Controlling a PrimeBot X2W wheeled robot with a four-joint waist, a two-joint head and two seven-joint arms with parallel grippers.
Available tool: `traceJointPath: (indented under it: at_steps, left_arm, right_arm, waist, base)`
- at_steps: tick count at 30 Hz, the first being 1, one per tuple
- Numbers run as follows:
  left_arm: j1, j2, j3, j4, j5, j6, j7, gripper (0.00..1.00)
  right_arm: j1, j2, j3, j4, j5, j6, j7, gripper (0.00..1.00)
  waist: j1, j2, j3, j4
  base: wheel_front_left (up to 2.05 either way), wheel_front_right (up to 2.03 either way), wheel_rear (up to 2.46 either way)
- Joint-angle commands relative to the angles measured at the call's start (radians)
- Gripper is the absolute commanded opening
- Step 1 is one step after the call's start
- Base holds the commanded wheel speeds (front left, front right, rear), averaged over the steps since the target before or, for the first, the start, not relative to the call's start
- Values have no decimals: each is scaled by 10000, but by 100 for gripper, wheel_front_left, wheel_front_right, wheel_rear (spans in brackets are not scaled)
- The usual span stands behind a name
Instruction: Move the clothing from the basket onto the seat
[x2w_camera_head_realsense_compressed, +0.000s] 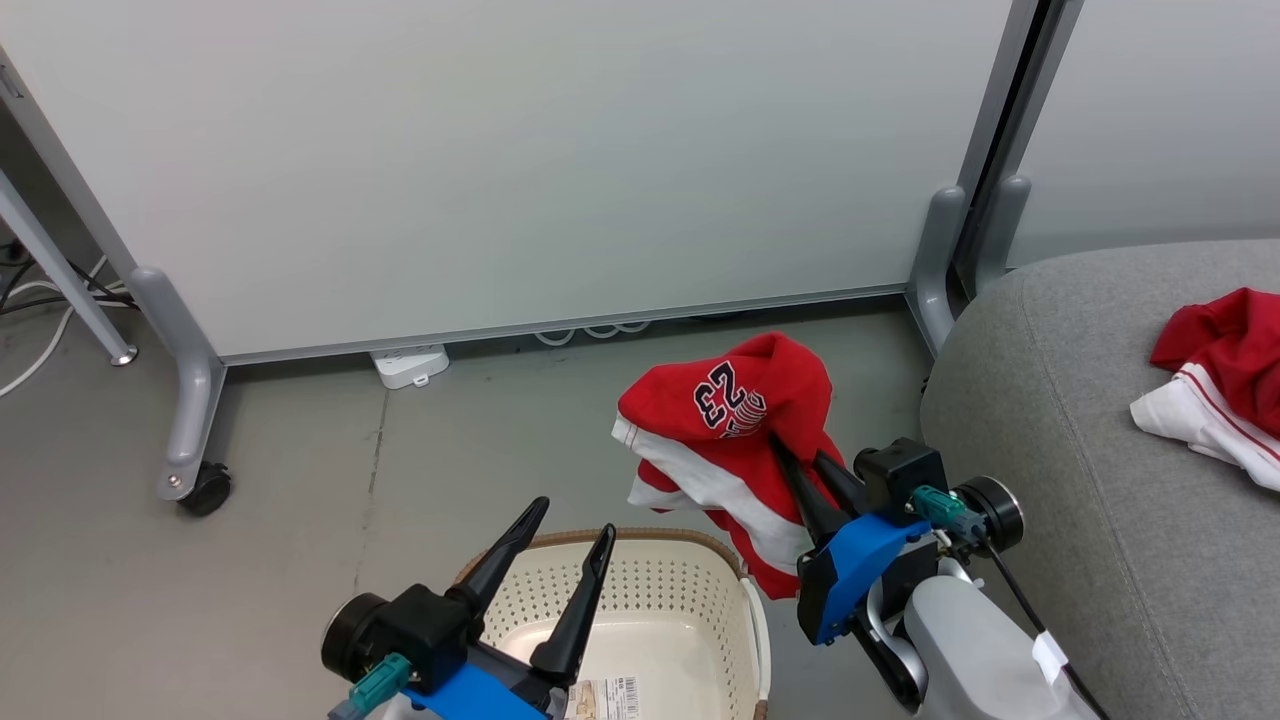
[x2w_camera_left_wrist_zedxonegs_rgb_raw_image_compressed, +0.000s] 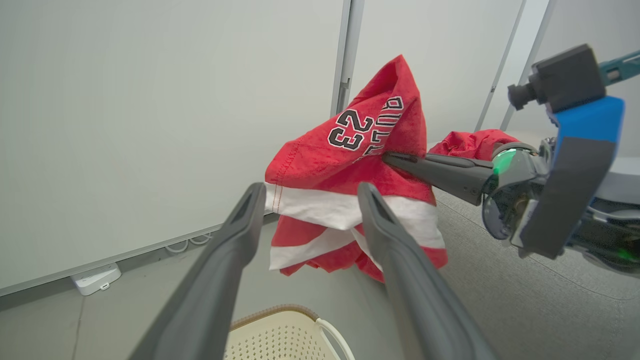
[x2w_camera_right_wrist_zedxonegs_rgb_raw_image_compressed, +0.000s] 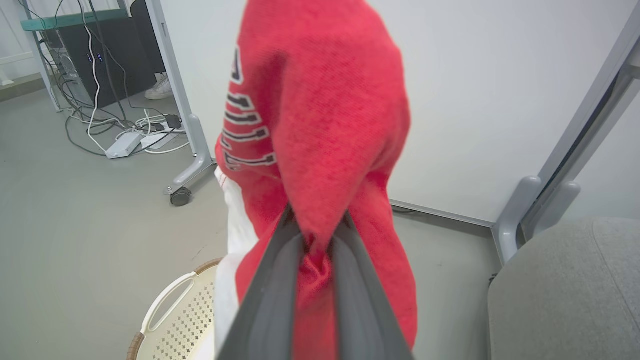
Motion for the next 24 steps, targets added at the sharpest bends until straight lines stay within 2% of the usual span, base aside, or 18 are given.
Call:
traceJointPath:
  at_steps: [1, 14, 18, 24]
  left_arm:
    - [135, 19, 46, -43, 51, -40, -30, 100]
    - [202, 55, 94, -31, 128, -30, -30, 100]
    - [169, 97, 95, 8, 186, -30, -30, 100]
    - [64, 140, 207, 24, 287, -30, -30, 100]
  right_arm:
    - [119, -7, -25, -60, -37, -11, -1, 0]
    - [149, -7, -52, -234, -62, -11, 95, 0]
    - [131, -7, -65, -286, -26, -11, 113, 0]
    - [38, -7, -16, -309, 86, -11, 51, 0]
  waist:
    - [0, 0, 2, -1]
    - [0, 0, 130, -288]
    - [0, 0, 243, -669]
    - [0, 0, 354, -1635]
  base:
    - [0, 0, 0]
    - [0, 0, 0]
    - [0, 0, 0]
    - [0, 0, 0]
